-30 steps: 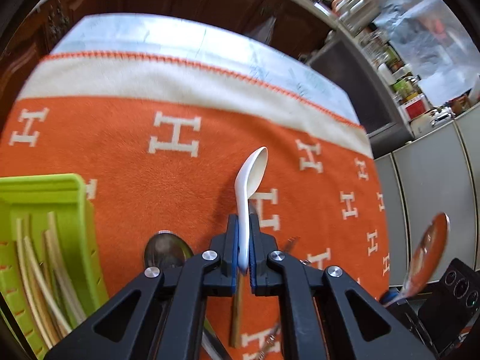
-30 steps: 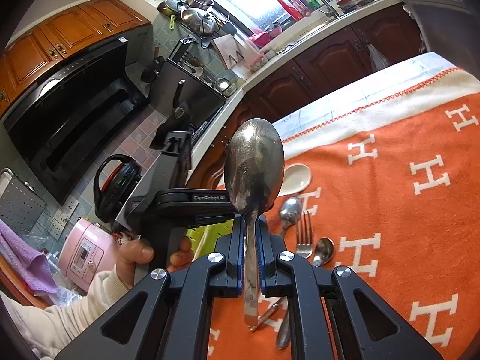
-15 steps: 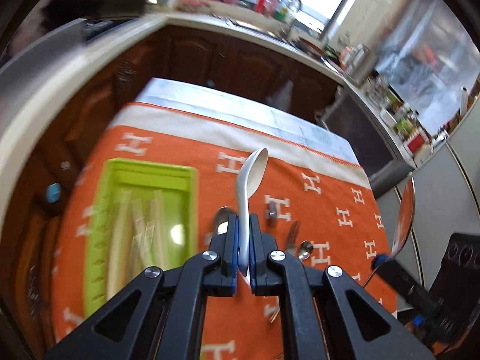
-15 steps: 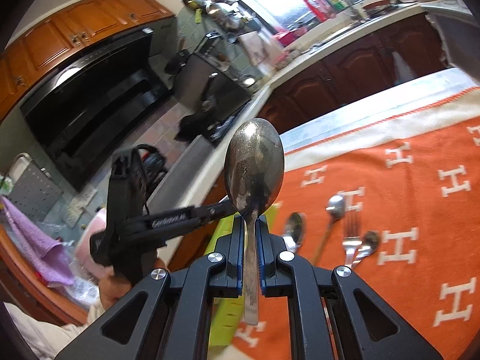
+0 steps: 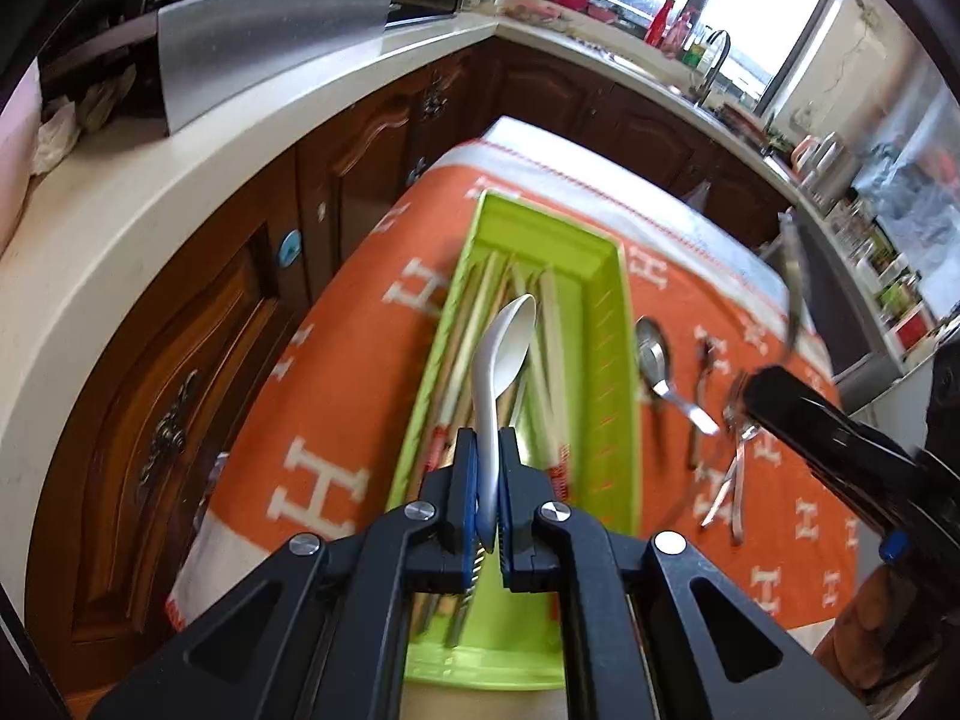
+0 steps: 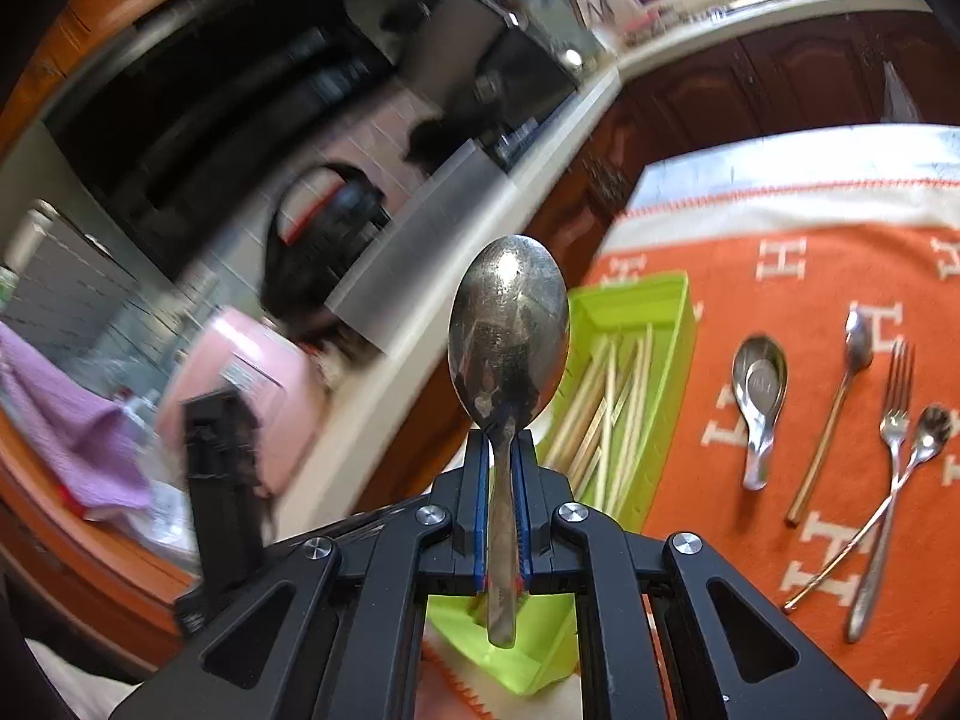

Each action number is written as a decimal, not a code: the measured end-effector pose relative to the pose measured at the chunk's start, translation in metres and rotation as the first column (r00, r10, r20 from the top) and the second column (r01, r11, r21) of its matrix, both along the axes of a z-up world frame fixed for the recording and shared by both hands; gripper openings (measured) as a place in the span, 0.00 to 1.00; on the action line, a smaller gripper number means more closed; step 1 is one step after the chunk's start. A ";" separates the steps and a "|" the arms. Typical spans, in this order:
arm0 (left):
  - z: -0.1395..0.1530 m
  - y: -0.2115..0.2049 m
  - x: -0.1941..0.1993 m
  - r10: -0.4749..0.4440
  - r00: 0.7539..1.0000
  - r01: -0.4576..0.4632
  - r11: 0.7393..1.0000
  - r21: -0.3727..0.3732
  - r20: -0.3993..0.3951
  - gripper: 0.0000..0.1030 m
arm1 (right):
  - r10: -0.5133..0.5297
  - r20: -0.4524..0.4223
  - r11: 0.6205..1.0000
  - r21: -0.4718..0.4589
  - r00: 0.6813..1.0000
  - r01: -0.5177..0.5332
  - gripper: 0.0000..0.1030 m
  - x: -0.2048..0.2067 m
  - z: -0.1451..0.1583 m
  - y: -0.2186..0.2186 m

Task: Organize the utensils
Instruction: 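Lower both held spoons into the green tray and open both tools, then move both open tools back over the remaining spoons and fork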

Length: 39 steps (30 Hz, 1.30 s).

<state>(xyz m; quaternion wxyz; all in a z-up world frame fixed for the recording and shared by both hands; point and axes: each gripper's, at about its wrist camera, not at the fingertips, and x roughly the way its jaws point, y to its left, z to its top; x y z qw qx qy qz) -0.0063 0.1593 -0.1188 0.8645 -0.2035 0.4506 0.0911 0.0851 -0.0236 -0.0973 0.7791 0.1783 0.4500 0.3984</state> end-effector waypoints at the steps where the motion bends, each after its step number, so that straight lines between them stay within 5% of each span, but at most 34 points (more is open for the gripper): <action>1: -0.004 0.000 -0.001 0.002 1.000 -0.002 1.000 0.007 -0.005 0.03 | -0.001 -0.018 0.999 -0.032 1.000 0.000 0.07 0.000 -0.008 0.008; 9: -0.017 -0.002 -0.002 -0.022 1.000 0.022 0.999 0.025 -0.007 0.08 | -0.024 -0.034 0.970 -0.242 0.999 0.015 0.06 0.003 -0.039 0.051; 14: -0.011 -0.001 -0.006 -0.010 1.000 0.009 0.999 0.038 0.024 0.32 | -0.049 -0.001 0.957 -0.286 0.999 0.047 0.08 0.015 -0.038 0.061; 16: -0.007 -0.002 -0.007 -0.015 0.999 0.014 0.999 0.034 0.039 0.44 | -0.060 -0.004 0.957 -0.284 0.998 0.057 0.18 0.022 -0.035 0.060; 21: 0.001 -0.005 -0.006 -0.015 0.997 0.011 0.998 0.063 0.071 0.54 | -0.102 -0.021 0.959 -0.268 0.995 0.092 0.21 0.025 -0.032 0.051; 32: 0.024 -0.043 0.004 -0.097 0.992 0.082 0.980 0.181 0.080 0.77 | -0.145 0.006 0.938 -0.316 0.989 0.140 0.21 -0.004 -0.015 -0.010; 39: 0.041 -0.091 0.026 -0.244 0.965 0.225 0.959 0.172 0.098 0.77 | -0.236 0.053 0.921 -0.306 0.970 0.241 0.21 -0.016 0.003 -0.079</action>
